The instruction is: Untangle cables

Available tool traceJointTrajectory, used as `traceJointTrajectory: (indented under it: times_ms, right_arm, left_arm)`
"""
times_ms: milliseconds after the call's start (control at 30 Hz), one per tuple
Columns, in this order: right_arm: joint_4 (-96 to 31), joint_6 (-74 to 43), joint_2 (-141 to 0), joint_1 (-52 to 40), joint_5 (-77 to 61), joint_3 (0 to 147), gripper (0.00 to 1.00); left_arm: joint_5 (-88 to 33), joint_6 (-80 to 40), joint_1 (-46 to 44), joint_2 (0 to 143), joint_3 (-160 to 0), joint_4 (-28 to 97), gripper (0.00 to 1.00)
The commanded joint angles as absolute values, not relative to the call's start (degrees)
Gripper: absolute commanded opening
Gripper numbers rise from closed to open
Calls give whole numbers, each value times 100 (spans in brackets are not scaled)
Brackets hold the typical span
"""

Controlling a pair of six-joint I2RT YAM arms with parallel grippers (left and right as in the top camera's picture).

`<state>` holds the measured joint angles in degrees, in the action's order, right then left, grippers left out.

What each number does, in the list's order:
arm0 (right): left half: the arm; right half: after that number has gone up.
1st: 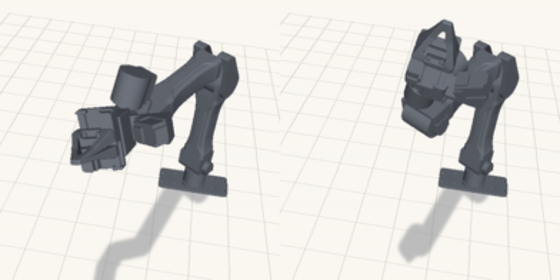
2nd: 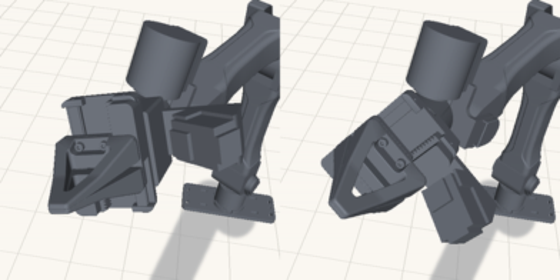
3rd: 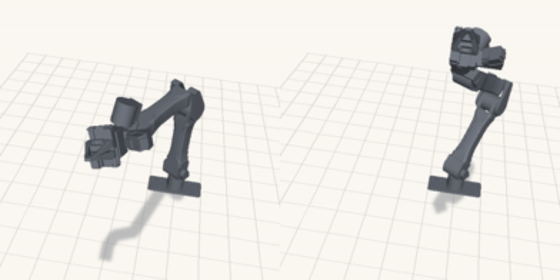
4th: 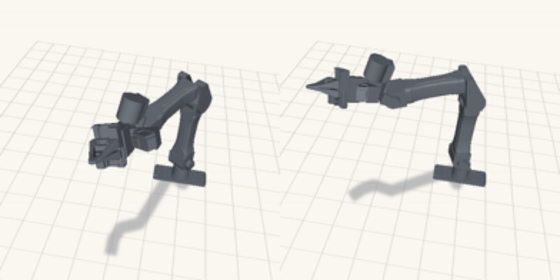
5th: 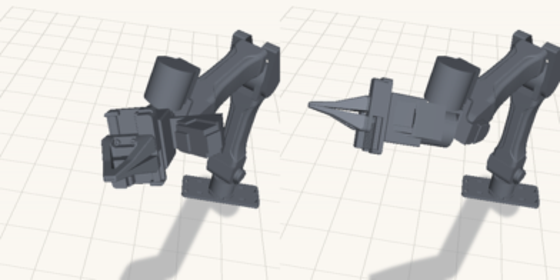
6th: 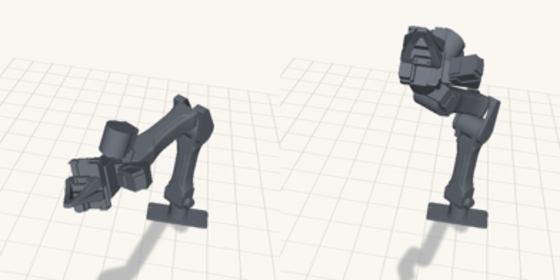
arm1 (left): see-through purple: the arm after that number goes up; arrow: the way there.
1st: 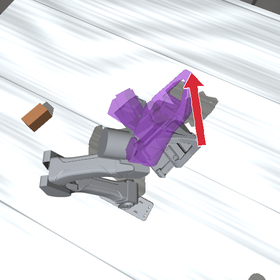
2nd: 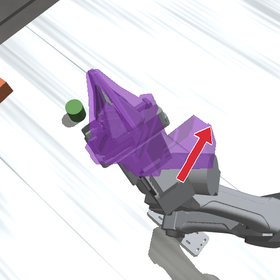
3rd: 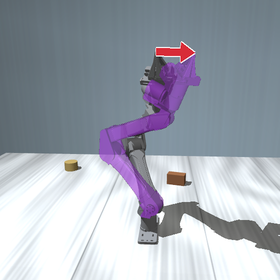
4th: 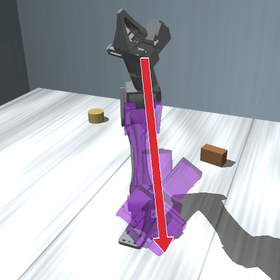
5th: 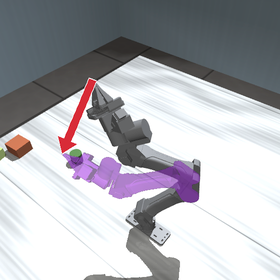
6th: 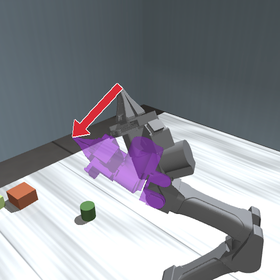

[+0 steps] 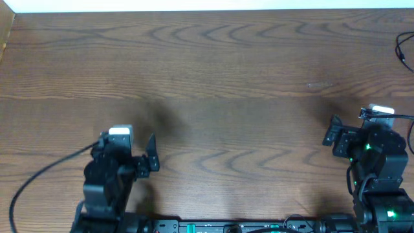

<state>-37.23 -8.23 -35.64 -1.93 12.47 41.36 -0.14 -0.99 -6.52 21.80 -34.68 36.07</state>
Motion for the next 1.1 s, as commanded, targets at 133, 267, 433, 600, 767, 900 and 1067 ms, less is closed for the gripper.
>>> traceJointTrajectory:
  times_ms: [133, 267, 433, 600, 767, 900, 1067]
  right_arm:
    - [-3732, -1017, -3522, -156, 1341, 4104, 99]
    - [-3828, -1066, -3468, -156, 1446, 4101, 99]
    - [-3905, -1118, -3454, -180, 1441, 4101, 99]
    - [-3938, -1155, -3164, -355, 1660, 4034, 99]
    - [-3907, -1173, -3055, -353, 1743, 3997, 99]
    - [-3920, -1203, -3055, -353, 1721, 3933, 99]
    - [-3992, -1374, -3055, -353, 1719, 3931, 99]
  left_arm:
    - [86, 21, -633, 1326, -3203, 3734, 98]
    - [108, 34, -633, 1323, -3103, 3723, 98]
    - [327, 40, -633, 1323, -3022, 3684, 98]
    - [366, 19, -633, 1323, -3022, 3686, 98]
    - [366, 19, -633, 1323, -3022, 3658, 98]
    - [366, 19, -633, 1323, -3022, 3667, 98]
    - [366, 19, -633, 1323, -3022, 3730, 98]
